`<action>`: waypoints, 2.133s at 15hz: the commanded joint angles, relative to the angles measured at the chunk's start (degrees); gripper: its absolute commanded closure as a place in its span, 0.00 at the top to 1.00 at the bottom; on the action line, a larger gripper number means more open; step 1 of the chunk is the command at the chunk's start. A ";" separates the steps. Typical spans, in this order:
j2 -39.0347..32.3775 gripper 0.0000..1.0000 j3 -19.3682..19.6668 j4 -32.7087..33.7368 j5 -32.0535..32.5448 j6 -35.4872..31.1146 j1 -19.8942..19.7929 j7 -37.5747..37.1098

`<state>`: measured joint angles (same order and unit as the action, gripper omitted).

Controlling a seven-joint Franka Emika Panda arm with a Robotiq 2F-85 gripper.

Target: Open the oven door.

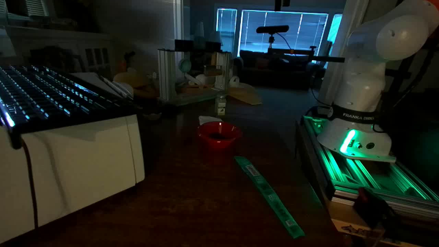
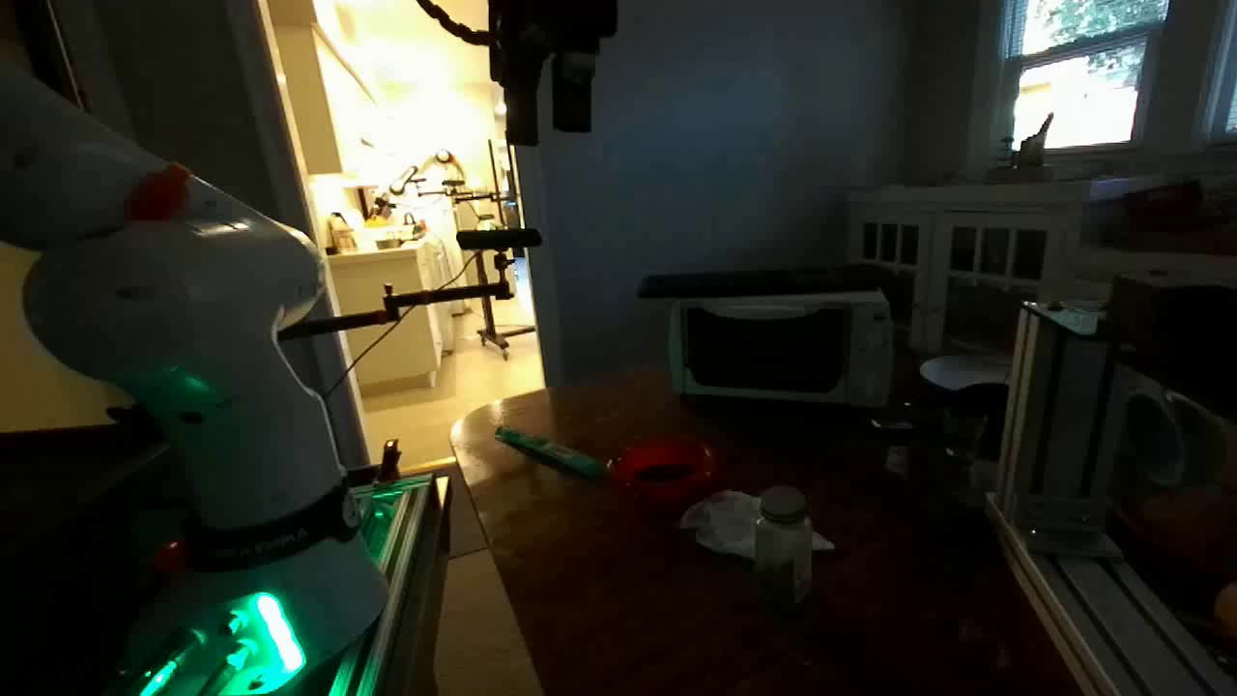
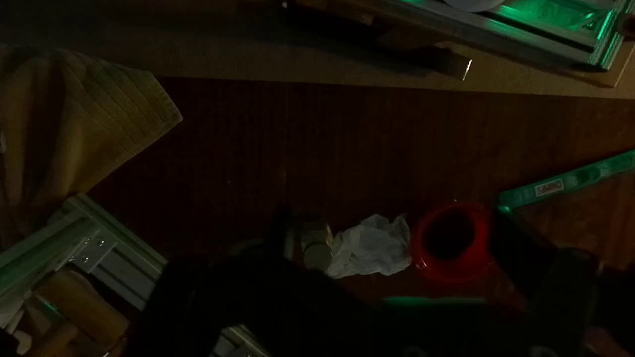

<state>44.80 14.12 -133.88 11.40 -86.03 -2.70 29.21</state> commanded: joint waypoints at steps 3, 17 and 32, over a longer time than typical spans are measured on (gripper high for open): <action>0.07 1.00 0.53 0.18 0.34 0.25 0.88 -0.47; -5.44 1.00 -3.55 -5.13 -13.81 -21.25 13.70 4.79; -33.58 0.00 -9.63 2.25 -36.20 -52.45 20.36 24.00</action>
<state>15.20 5.51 -133.67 -18.28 -135.39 18.40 50.59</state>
